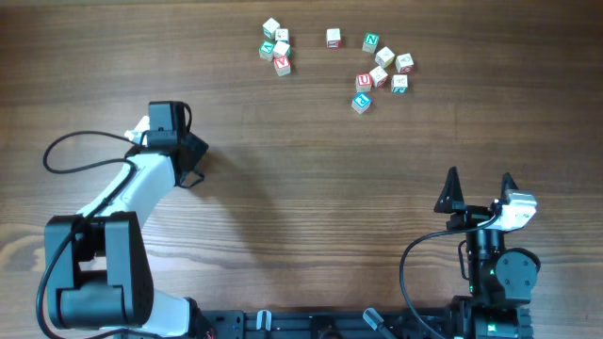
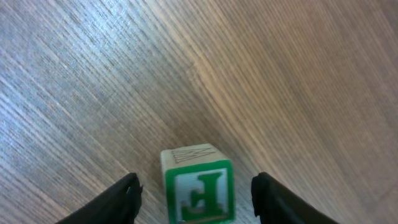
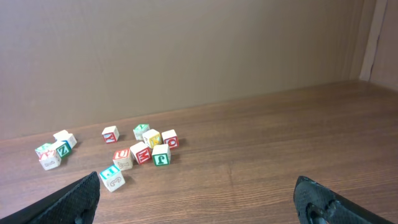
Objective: Form a circle
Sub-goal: 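Carry the green block down-left and set it on the table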
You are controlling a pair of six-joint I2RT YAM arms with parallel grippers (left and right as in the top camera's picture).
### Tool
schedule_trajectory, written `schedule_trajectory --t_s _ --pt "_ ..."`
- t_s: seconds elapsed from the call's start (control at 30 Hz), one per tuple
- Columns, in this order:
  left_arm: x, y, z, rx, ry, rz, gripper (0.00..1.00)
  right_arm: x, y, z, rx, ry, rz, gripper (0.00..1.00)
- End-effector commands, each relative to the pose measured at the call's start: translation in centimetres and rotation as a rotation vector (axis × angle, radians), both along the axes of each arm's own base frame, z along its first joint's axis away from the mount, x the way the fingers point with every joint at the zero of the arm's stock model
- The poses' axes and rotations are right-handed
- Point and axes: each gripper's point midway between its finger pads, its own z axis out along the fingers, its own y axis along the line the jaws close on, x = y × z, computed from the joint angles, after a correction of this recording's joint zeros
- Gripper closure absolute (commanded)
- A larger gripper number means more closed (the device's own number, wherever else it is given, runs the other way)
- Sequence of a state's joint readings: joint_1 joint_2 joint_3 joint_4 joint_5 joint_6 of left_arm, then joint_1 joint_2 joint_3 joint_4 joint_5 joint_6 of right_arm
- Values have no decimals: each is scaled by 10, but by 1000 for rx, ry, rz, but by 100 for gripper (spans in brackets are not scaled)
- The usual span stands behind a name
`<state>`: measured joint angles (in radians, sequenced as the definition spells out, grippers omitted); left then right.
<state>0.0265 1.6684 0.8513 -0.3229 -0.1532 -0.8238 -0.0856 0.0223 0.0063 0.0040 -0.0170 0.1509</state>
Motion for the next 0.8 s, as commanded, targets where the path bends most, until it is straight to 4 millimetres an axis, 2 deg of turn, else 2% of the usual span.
schedule_trajectory --t_s 0.0,0.03,0.07,0.1,0.23,0.33,0.43,0.57,0.63,0.77 --pt "19 5 36 23 -48 -1 30 0 -2 1 -18 -5 -12 0" --pt "22 5 48 34 -61 -25 21 0 -2 1 -18 -5 -13 0" --pt "24 5 63 45 -75 -43 5 0 -2 1 -18 -5 -13 0" --pt "23 5 76 45 -82 -43 0 0 -2 1 -18 -5 -13 0" --pt "5 5 129 49 -158 -41 0 0 -2 1 -18 -5 -12 0" --pt "-28 4 179 73 -243 -69 0 0 -2 1 -18 -5 -12 0" --pt "-58 3 206 100 -287 -102 0 0 -2 1 -19 -5 -13 0" --pt "-103 3 216 107 -263 -96 0 0 -2 1 -19 -5 -12 0" --pt "-114 8 218 129 -256 -82 0 0 -2 1 -18 -5 -12 0" --pt "-138 7 210 127 -187 -84 0 0 -2 1 -18 -5 -13 0"
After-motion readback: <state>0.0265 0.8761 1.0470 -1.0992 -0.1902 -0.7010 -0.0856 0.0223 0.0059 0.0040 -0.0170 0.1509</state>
